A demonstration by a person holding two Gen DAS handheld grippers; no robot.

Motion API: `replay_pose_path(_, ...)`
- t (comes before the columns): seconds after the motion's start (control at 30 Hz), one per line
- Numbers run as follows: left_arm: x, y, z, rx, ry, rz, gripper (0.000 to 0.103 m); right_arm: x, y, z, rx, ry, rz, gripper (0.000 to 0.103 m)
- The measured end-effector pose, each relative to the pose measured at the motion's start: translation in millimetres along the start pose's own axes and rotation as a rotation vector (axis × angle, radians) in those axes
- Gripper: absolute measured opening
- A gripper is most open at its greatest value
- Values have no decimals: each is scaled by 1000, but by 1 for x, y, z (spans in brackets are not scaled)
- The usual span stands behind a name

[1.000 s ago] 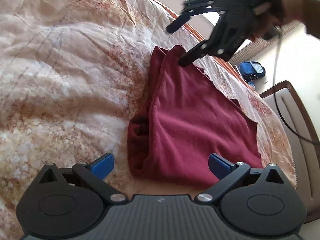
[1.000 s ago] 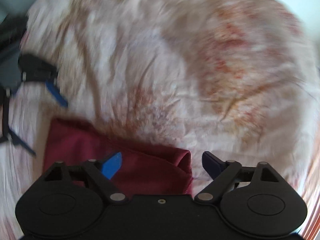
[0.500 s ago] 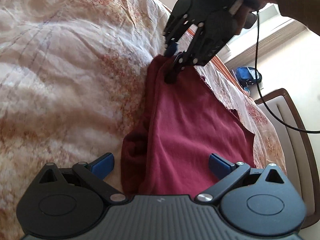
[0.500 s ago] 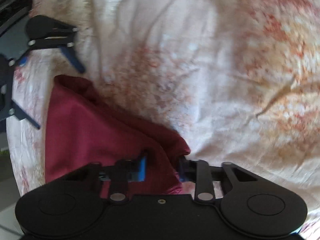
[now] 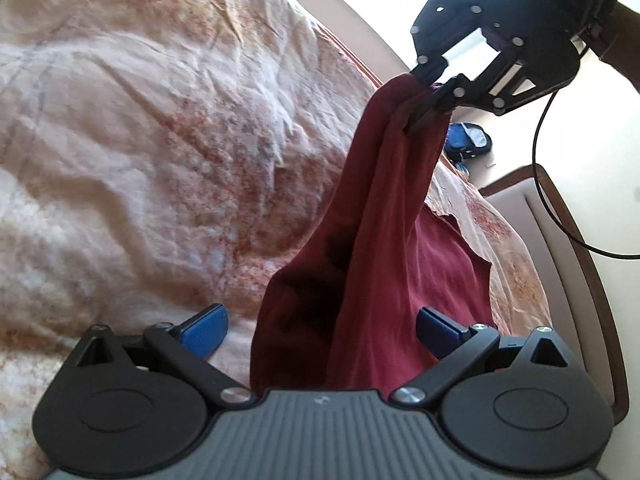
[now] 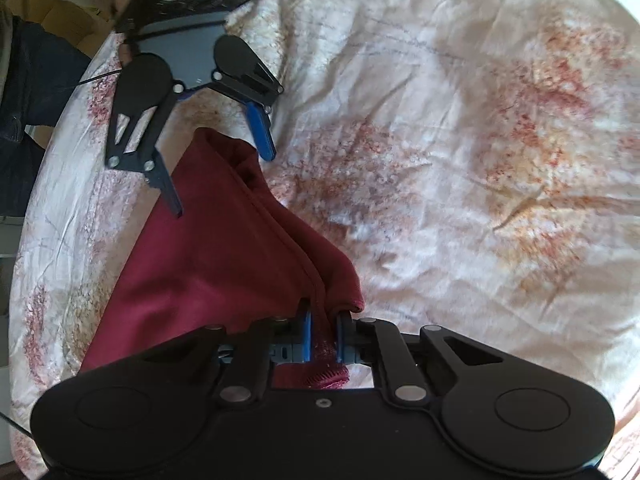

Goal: Fold small clothes
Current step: 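Grasp the maroon sweater's edge with the right tool while the left tool grasps it too, then lift the gripped edge with both tools, fold it over the bundle, release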

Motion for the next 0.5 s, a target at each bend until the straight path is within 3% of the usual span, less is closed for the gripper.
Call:
replay_pose_path(0.13, 1, -2, -1, 11, 0, 25, 48, -5, 11, 5, -48, -42, -11, 11)
replay_pose_path(0.2, 1, -7, 3, 22, 1, 11, 41, -8, 16, 5, -58, -57, -23, 11)
replay_pose_path(0.27, 2, -18, 11, 46, -14, -25, 26, -10, 19, 4, -73, -66, -28, 11)
replay_pose_path(0.5, 3, -70, 35, 128, -65, -111, 21, -31, 40, 15, -123, -117, -52, 11)
Point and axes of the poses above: each gripper's, at about its wrist camera, not at the fingertips, and z roughly against the way its jaws point, y to its left, x to its top, the point moved 4 cm from there along -z, roughly the way its jaws point, and after that the axes turned 8 degrees about x, right-handed, at the moved point
